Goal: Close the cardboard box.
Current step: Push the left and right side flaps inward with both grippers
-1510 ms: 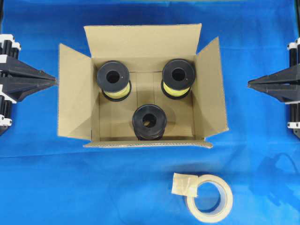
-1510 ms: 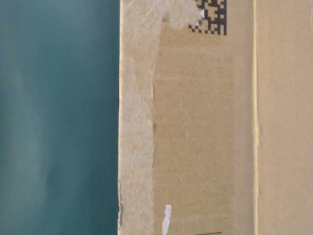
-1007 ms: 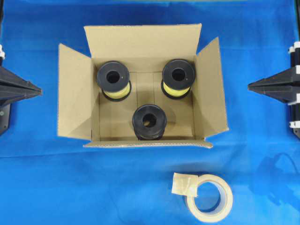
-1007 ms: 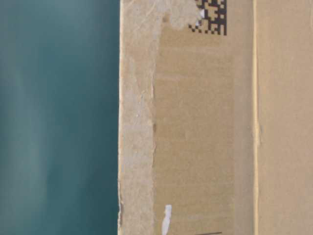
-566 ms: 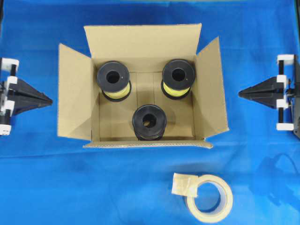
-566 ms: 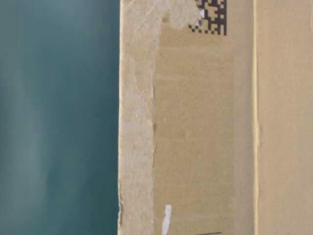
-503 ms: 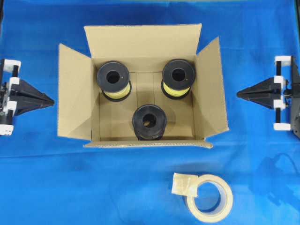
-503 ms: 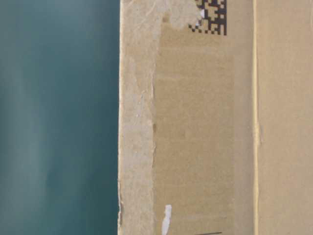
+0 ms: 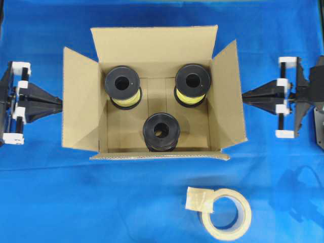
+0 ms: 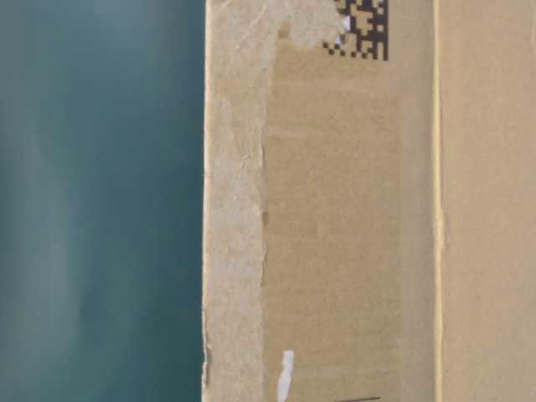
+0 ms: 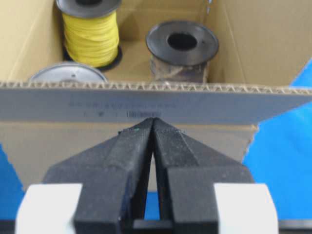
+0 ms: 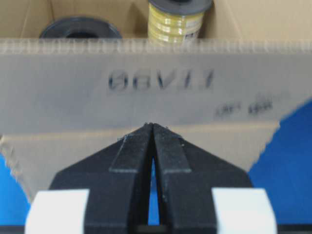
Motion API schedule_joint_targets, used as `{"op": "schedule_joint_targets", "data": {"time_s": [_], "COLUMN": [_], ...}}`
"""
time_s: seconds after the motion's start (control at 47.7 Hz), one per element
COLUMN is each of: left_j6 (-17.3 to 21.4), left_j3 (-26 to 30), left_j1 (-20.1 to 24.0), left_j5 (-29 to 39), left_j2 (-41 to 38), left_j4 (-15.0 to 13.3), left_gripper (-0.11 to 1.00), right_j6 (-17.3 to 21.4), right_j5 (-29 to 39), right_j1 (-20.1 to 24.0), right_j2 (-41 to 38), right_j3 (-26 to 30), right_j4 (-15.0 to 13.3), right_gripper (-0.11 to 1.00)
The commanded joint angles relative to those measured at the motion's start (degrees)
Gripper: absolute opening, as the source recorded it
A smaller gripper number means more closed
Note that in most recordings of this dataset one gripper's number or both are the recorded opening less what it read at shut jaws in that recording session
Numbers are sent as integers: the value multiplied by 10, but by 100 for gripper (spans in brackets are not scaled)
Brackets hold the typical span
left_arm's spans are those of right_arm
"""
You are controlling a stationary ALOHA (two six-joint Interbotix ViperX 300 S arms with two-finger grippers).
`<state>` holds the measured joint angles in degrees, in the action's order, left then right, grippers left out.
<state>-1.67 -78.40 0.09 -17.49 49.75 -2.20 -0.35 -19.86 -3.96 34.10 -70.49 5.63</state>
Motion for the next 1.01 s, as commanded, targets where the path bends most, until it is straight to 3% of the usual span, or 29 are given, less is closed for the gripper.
{"op": "schedule_joint_targets", "data": {"time_s": [0.0,0.734,0.986], "left_j6": [4,36,39], "left_j3": [25,212,246], "left_j1": [2,45,48], "left_j5": [-25,-64,-66], "left_j2": [-32,-318,-402], "left_j4": [0,0,-1], "left_gripper": [0,0,0], "right_j6": [-2,-1,0], "right_j5": [-7,-57,-59], "right_j1": [-1,-2,-2], "right_j2": [-22,-204,-270], "right_j3": [40,185,202], "right_j4": [-4,-4,-1], "right_gripper": [0,0,0]}}
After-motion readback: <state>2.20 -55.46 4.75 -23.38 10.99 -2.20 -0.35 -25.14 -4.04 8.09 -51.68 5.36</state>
